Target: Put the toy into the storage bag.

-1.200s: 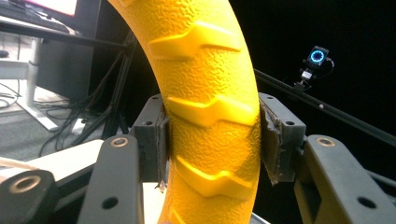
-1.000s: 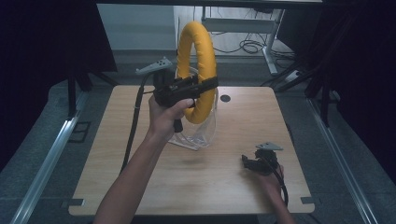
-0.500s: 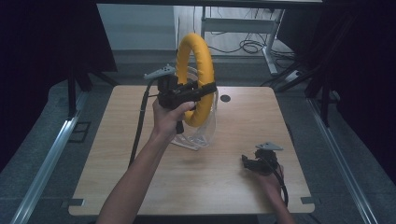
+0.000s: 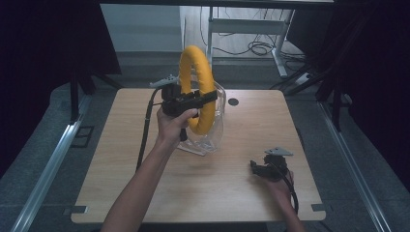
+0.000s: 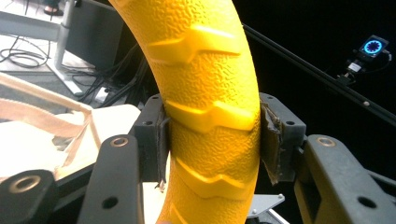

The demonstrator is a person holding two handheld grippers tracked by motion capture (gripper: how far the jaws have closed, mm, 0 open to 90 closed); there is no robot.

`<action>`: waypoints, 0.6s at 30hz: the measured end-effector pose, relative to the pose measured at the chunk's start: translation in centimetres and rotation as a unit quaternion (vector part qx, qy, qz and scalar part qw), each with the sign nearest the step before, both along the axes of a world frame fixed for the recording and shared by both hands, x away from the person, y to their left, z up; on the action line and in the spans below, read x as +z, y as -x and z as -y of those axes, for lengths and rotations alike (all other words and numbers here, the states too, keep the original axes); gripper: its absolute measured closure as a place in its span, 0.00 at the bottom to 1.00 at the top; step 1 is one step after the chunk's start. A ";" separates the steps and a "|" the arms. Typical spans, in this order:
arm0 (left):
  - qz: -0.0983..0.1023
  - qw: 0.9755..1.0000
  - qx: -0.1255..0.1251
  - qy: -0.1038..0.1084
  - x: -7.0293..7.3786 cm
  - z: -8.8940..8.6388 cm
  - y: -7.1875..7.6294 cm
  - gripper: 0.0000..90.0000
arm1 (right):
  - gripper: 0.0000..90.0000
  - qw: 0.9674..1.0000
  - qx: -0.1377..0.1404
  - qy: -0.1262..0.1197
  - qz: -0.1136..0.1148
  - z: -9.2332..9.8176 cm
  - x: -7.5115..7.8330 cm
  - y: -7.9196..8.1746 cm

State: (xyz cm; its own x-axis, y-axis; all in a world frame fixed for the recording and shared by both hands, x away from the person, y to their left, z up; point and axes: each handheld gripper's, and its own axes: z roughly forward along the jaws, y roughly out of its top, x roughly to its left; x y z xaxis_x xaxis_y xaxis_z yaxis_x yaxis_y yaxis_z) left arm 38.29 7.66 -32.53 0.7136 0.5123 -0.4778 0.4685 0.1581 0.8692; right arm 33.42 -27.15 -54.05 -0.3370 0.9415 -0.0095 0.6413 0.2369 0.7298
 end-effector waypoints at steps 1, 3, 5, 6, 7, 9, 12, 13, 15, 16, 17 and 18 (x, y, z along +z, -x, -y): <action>0.000 1.000 0.000 0.000 0.0 0.0 0.0 0.56 | 0.23 1.000 0.000 0.000 0.000 0.0 0.0 0.0; -0.002 1.000 0.003 0.000 -0.3 -0.1 -0.1 0.56 | 0.23 1.000 0.000 0.000 0.000 0.0 0.0 0.0; -0.006 1.000 0.004 0.001 -0.7 -0.3 -0.1 0.56 | 0.23 1.000 0.000 0.000 0.000 0.0 0.0 0.0; -0.006 1.000 0.004 0.000 -0.8 -0.3 -0.1 0.56 | 0.23 1.000 0.000 0.000 0.000 0.0 0.0 0.0; -0.007 1.000 0.006 0.000 -0.9 -0.4 -0.1 0.56 | 0.23 1.000 0.000 0.000 0.000 0.0 0.0 0.0; -0.008 1.000 0.005 0.000 -1.0 -0.4 -0.1 0.56 | 0.23 1.000 0.000 0.000 0.000 0.0 0.0 0.0; -0.010 1.000 0.008 -0.001 -1.4 -0.6 -0.1 0.56 | 0.23 1.000 0.000 0.000 0.000 0.0 0.0 0.0; -0.011 1.000 0.009 -0.001 -1.5 -0.7 -0.1 0.56 | 0.23 1.000 0.000 0.000 0.000 0.0 0.0 0.0; -0.014 1.000 0.011 -0.001 -1.8 -0.8 -0.1 0.56 | 0.23 1.000 0.000 0.000 0.000 0.0 0.0 0.0; -0.016 1.000 0.011 -0.002 -2.1 -0.9 -0.1 0.56 | 0.23 1.000 0.000 0.000 0.000 0.0 0.0 0.0; -0.016 1.000 0.011 -0.002 -2.1 -0.9 -0.1 0.56 | 0.23 1.000 0.000 0.000 0.000 0.0 0.0 0.0; -0.018 1.000 0.012 -0.004 -2.5 -0.9 -0.1 0.56 | 0.23 1.000 0.000 0.000 0.000 0.0 0.0 0.0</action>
State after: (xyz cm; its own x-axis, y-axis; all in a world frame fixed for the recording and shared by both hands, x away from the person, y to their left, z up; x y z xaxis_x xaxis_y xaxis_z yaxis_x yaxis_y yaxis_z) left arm 38.36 8.59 -34.98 0.6836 0.5320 -0.4996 0.4964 0.1628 0.8527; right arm 33.42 -27.14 -54.04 -0.3370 0.9414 -0.0092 0.6416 0.2368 0.7296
